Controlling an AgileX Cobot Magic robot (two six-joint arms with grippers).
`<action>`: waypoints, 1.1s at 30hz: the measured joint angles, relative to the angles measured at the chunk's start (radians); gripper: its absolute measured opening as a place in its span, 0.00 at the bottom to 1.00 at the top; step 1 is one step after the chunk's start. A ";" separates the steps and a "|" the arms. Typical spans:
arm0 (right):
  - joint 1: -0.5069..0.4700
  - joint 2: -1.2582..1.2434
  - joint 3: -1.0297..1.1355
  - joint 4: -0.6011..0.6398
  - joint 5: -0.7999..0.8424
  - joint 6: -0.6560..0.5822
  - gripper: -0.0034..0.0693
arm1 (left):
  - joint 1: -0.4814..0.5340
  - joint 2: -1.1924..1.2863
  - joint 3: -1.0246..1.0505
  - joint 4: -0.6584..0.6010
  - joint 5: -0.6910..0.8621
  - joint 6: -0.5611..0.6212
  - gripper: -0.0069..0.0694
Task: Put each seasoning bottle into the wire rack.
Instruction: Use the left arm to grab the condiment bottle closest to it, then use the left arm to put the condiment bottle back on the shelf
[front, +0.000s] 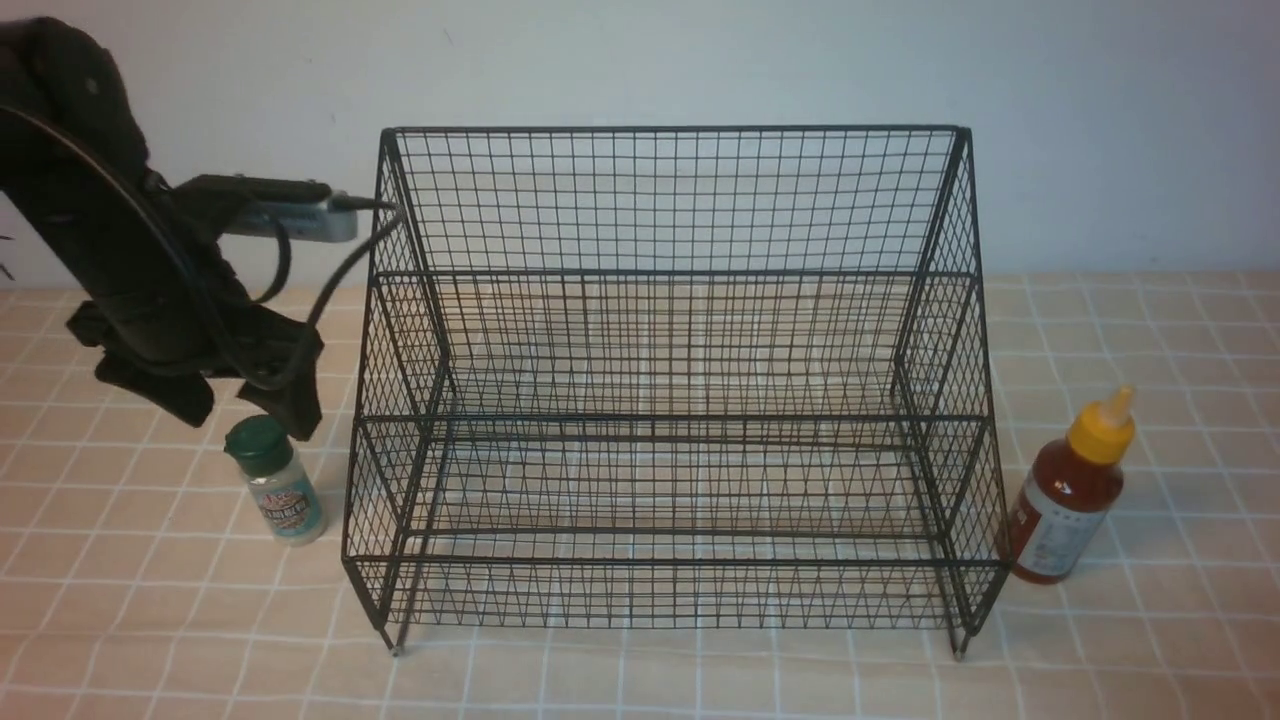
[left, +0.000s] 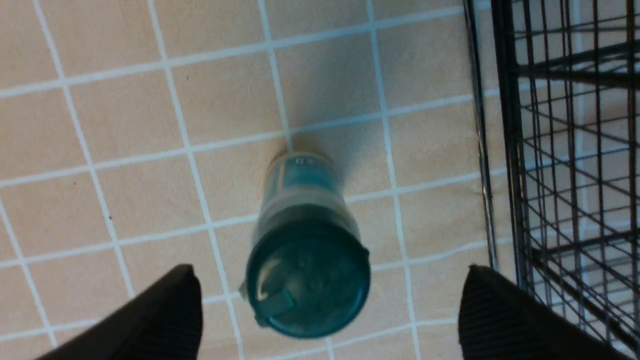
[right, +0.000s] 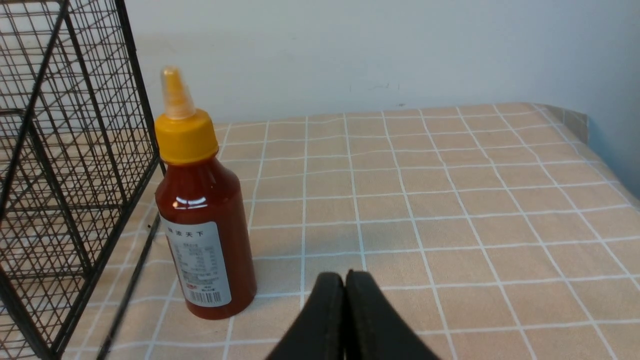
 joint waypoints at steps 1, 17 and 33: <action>0.000 0.000 0.000 0.000 0.000 0.000 0.03 | 0.000 0.008 0.000 0.002 -0.009 0.000 0.92; 0.000 0.000 0.000 -0.001 0.000 0.000 0.03 | -0.001 0.062 -0.007 0.003 0.000 0.000 0.51; 0.000 0.000 0.000 -0.002 0.000 0.000 0.03 | -0.046 -0.360 -0.132 0.049 0.108 -0.168 0.51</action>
